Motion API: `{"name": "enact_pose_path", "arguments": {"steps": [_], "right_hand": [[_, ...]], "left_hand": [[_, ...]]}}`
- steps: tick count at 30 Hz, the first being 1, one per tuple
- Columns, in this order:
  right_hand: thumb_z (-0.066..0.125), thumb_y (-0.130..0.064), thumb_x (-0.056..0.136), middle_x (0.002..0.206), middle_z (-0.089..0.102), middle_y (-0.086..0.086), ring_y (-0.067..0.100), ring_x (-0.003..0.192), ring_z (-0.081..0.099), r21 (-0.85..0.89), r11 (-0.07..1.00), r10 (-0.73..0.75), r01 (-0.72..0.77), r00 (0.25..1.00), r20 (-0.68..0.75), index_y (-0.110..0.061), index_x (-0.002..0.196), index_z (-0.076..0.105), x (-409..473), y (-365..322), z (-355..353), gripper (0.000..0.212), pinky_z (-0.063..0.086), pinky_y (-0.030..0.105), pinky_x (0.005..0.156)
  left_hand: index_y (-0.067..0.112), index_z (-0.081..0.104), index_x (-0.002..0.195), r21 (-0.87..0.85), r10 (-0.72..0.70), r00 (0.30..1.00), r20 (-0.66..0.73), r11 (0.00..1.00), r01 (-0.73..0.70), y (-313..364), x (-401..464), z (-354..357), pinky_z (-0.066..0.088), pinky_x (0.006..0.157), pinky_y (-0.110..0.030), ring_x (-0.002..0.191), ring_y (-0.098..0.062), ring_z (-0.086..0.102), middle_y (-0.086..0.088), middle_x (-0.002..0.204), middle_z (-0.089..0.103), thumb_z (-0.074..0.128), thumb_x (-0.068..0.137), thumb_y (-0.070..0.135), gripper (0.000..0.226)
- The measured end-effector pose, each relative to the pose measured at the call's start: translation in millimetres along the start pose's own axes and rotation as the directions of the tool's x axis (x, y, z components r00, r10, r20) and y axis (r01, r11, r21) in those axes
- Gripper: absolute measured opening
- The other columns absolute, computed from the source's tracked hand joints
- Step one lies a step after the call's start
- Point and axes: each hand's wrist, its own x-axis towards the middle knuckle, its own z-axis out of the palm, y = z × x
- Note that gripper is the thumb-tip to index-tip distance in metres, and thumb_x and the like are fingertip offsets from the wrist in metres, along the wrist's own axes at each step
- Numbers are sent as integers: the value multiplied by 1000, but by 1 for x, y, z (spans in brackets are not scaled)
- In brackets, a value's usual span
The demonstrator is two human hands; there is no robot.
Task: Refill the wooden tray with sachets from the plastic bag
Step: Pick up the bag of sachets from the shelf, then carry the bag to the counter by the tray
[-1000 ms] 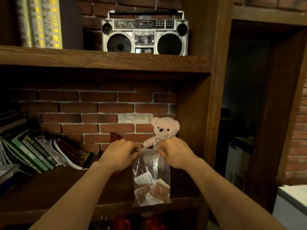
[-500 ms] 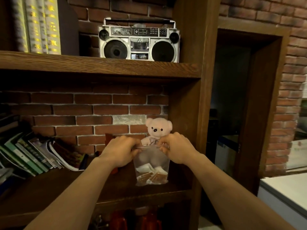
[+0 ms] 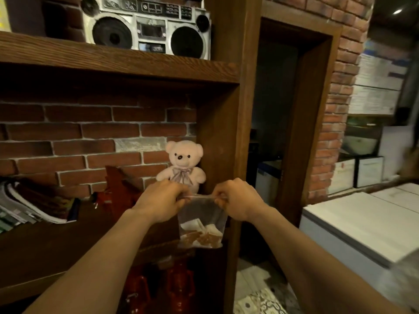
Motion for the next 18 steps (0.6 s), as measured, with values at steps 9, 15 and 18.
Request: {"name": "enact_pose_path", "arguments": {"steps": [9,15,18], "right_hand": [[61,-15,92,88,67,-9,13,78,63,21,986,168,-167,984,-58,-33,94,71,-68,66,-26,20,56,36,69],[67,-17,89,85,69,-8,13,75,65,-21,962,269,-274,955,-122,-35,91,71,-136,126,-56,18,62,39,68],[70,-20,90,89,71,-6,14,77,67,-46,942,325,-333,936,-134,-33,93,72,-179,158,-77,14,63,38,69]], "left_hand": [[43,65,99,-113,159,987,25,981,-156,84,24,19,54,66,-36,81,-8,62,14,91,68,60,95,45,7],[39,68,97,-186,265,964,18,948,-257,179,37,23,53,72,-33,86,-4,62,15,94,71,63,95,39,6],[37,68,98,-228,303,953,22,929,-290,238,39,26,50,71,-27,83,-2,60,16,93,69,63,97,34,7]]}}
